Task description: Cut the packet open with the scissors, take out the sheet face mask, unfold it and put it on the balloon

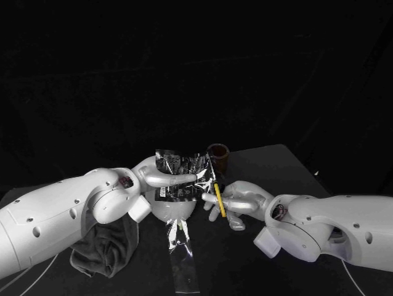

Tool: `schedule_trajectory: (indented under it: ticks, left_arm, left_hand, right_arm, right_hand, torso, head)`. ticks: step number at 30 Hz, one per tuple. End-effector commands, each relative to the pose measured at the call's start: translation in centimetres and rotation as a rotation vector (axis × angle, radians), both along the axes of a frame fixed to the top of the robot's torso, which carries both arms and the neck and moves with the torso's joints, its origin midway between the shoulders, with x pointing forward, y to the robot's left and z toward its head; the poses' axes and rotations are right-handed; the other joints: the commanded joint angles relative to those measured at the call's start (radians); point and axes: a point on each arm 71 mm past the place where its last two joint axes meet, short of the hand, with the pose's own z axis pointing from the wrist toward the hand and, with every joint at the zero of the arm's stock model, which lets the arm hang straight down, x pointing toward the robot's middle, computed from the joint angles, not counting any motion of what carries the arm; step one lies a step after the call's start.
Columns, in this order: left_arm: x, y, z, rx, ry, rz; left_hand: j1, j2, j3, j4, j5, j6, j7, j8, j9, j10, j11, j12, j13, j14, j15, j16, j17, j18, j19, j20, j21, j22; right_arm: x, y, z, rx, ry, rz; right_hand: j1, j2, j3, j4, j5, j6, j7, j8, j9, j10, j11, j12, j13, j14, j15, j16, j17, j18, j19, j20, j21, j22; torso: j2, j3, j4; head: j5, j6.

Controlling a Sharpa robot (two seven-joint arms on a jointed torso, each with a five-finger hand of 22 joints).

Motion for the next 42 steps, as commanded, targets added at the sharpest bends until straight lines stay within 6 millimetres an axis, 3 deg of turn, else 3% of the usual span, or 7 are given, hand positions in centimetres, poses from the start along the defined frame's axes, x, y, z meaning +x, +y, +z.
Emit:
schedule_trajectory:
  ticks: [1, 29, 32, 35, 37, 39, 42]
  left_arm:
    - [-0.4, -0.3, -0.1, 0.023, 0.001, -0.039]
    - [-0.4, -0.2, -0.2, 0.054, -0.024, -0.053]
    - [-0.4, -0.2, -0.2, 0.054, -0.026, -0.048]
    - [-0.3, -0.1, -0.2, 0.053, -0.028, -0.04]
    - [-0.3, 0.0, -0.2, 0.05, -0.027, -0.032]
    - [-0.2, 0.1, -0.2, 0.048, -0.026, -0.025]
    - [-0.1, 0.2, -0.2, 0.039, -0.019, -0.01]
  left_hand:
    - [0.001, 0.013, 0.015, -0.02, 0.003, 0.005, 0.001, 0.002, 0.099, 0.018, -0.014, 0.006, 0.001, 0.0, -0.006, 0.006, 0.001, 0.011, 0.006, -0.002, 0.005, -0.001]
    - [0.0, 0.013, 0.016, -0.025, 0.003, 0.004, 0.001, 0.003, 0.103, 0.018, -0.014, 0.006, 0.003, -0.002, -0.006, 0.008, 0.007, 0.011, 0.006, -0.002, 0.005, 0.0]
    - [0.0, 0.013, 0.016, -0.025, 0.003, 0.004, 0.001, 0.003, 0.103, 0.018, -0.014, 0.006, 0.003, -0.002, -0.006, 0.008, 0.007, 0.011, 0.006, -0.002, 0.005, 0.0]
    - [0.0, 0.013, 0.016, -0.025, 0.003, 0.004, 0.001, 0.003, 0.103, 0.018, -0.014, 0.006, 0.003, -0.002, -0.006, 0.008, 0.007, 0.011, 0.006, -0.002, 0.005, 0.0]
    - [0.0, 0.013, 0.016, -0.025, 0.003, 0.004, 0.001, 0.003, 0.103, 0.018, -0.014, 0.006, 0.003, -0.002, -0.006, 0.008, 0.007, 0.011, 0.006, -0.002, 0.005, 0.0]
    - [-0.001, 0.013, 0.016, -0.026, 0.003, 0.004, 0.001, 0.004, 0.104, 0.018, -0.015, 0.006, 0.003, -0.002, -0.006, 0.009, 0.008, 0.011, 0.006, -0.003, 0.006, 0.0]
    - [-0.001, 0.013, 0.016, -0.026, 0.003, 0.004, 0.001, 0.004, 0.104, 0.018, -0.015, 0.006, 0.003, -0.002, -0.006, 0.009, 0.008, 0.011, 0.006, -0.003, 0.006, 0.0]
  right_arm:
    - [0.2, 0.1, 0.5, 0.019, -0.034, -0.015]
    - [1.7, -0.8, 1.8, 0.001, -0.054, -0.034]
    - [1.9, -1.2, 1.7, -0.018, -0.046, -0.049]
    - [2.1, -1.9, 1.7, -0.036, -0.041, -0.083]
    - [2.3, -2.5, 1.7, -0.047, -0.041, -0.113]
    - [2.4, -3.0, 1.7, -0.054, -0.045, -0.134]
    - [2.6, -3.8, 1.8, -0.058, -0.053, -0.171]
  right_hand:
    - [-0.01, 0.005, 0.006, -0.001, -0.002, -0.007, -0.001, -0.004, 0.0, -0.007, 0.0, -0.004, -0.001, -0.008, -0.001, -0.002, 0.002, 0.006, -0.001, 0.004, -0.001, 0.119]
    - [-0.002, 0.026, 0.002, -0.004, -0.002, 0.029, -0.016, 0.01, 0.011, 0.041, -0.014, 0.021, -0.011, 0.005, -0.011, 0.015, 0.014, 0.004, 0.016, 0.005, 0.026, 0.127]
    - [0.024, 0.054, -0.007, -0.008, -0.002, 0.106, -0.055, 0.051, 0.03, 0.148, -0.047, 0.088, 0.022, 0.059, -0.04, 0.073, 0.101, -0.007, 0.061, -0.015, 0.088, 0.146]
    - [0.067, 0.089, -0.011, -0.011, -0.001, 0.205, -0.11, 0.124, 0.082, 0.264, -0.098, 0.191, 0.093, 0.164, -0.083, 0.21, 0.341, -0.027, 0.125, -0.054, 0.177, 0.173]
    - [0.102, 0.11, -0.012, -0.018, -0.001, 0.243, -0.132, 0.169, 0.123, 0.314, -0.13, 0.455, 0.306, 0.21, -0.104, 0.278, 0.473, -0.037, 0.156, -0.077, 0.22, 0.185]
    - [0.127, 0.13, -0.04, -0.013, -0.001, 0.25, -0.156, 0.223, 0.194, 0.322, -0.148, 0.705, 0.515, 0.221, -0.125, 0.293, 0.505, -0.043, 0.174, -0.101, 0.245, 0.192]
    - [0.147, 0.143, -0.051, -0.016, -0.002, 0.254, -0.166, 0.257, 0.239, 0.33, -0.157, 0.868, 0.65, 0.228, -0.135, 0.304, 0.531, -0.048, 0.187, -0.109, 0.264, 0.197]
  torso:
    - [-0.001, -0.0002, -0.0004]
    - [0.0, 0.0001, -0.0008]
    - [0.0, 0.0001, -0.0006]
    - [-0.001, 0.0005, -0.0001]
    - [-0.001, 0.0001, -0.0003]
    - [-0.001, 0.0, -0.0001]
    - [-0.001, 0.0, -0.0004]
  head:
    - [-0.003, -0.001]
    - [-0.006, -0.003]
    - [-0.006, -0.006]
    - [-0.006, -0.006]
    - [-0.008, -0.007]
    - [-0.009, -0.007]
    - [-0.01, -0.006]
